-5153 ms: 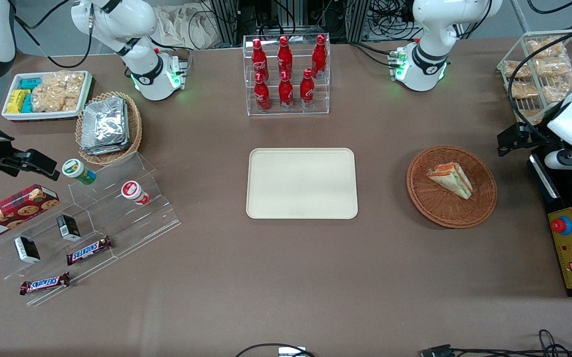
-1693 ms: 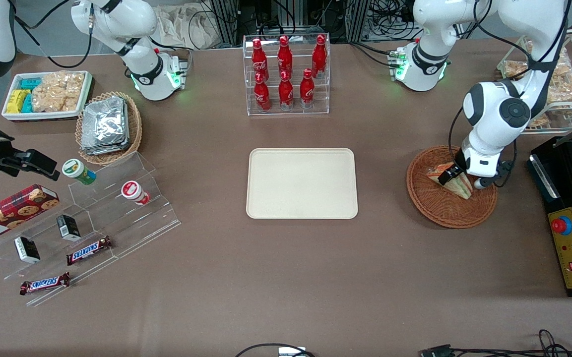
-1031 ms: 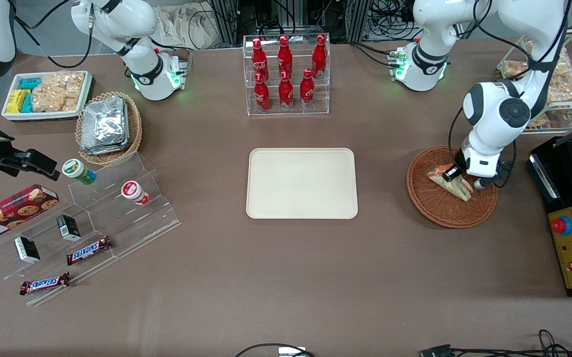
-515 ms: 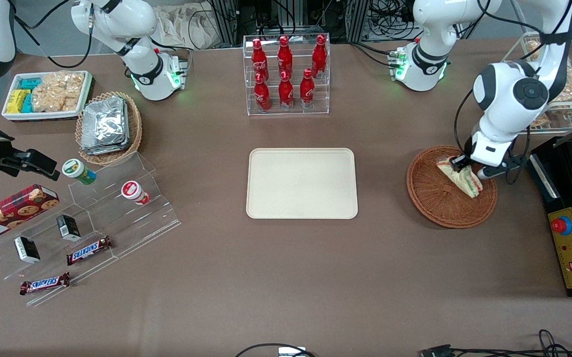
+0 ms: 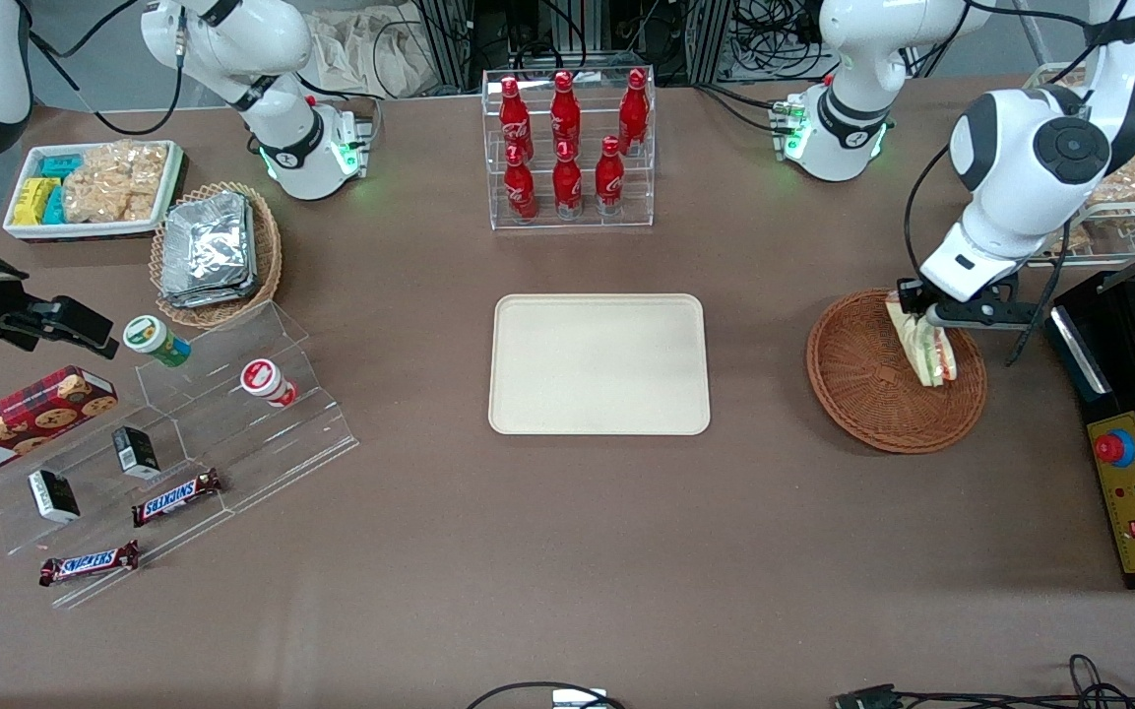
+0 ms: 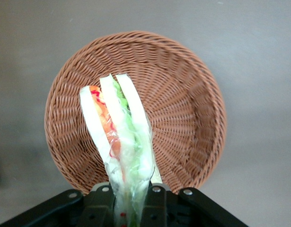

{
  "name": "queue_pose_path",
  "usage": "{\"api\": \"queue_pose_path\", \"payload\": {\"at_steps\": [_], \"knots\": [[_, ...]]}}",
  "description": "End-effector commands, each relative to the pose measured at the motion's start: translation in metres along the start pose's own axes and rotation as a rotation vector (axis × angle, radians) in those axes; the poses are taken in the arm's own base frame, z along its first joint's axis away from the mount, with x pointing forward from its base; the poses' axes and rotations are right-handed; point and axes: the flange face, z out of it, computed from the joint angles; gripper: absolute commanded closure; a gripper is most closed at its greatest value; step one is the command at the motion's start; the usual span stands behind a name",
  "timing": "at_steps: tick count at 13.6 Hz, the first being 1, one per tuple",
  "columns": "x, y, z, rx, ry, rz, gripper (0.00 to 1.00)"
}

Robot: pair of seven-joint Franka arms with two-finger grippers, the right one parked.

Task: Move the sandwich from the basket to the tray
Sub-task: 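Lift the sandwich up out of the basket with the left gripper, then carry the held sandwich over to the cream tray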

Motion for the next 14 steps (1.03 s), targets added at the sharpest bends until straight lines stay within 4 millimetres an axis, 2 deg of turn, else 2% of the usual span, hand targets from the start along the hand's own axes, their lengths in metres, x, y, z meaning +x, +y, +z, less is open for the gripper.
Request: {"api": "queue_pose_path", "payload": {"at_steps": [1,5,6,8,12,14], "knots": [[0.001,0.024,-0.032,0.033,0.028,0.101,0.91],[0.002,0.090,-0.043,0.026,0.055,0.136,0.91],[0.006,0.115,-0.050,0.004,0.069,0.153,0.91],[0.006,0.153,-0.054,-0.043,0.078,0.133,0.91],[0.012,0.225,-0.051,-0.077,0.067,0.120,0.91],[0.023,0.258,-0.038,-0.119,0.032,0.126,0.91]]}}
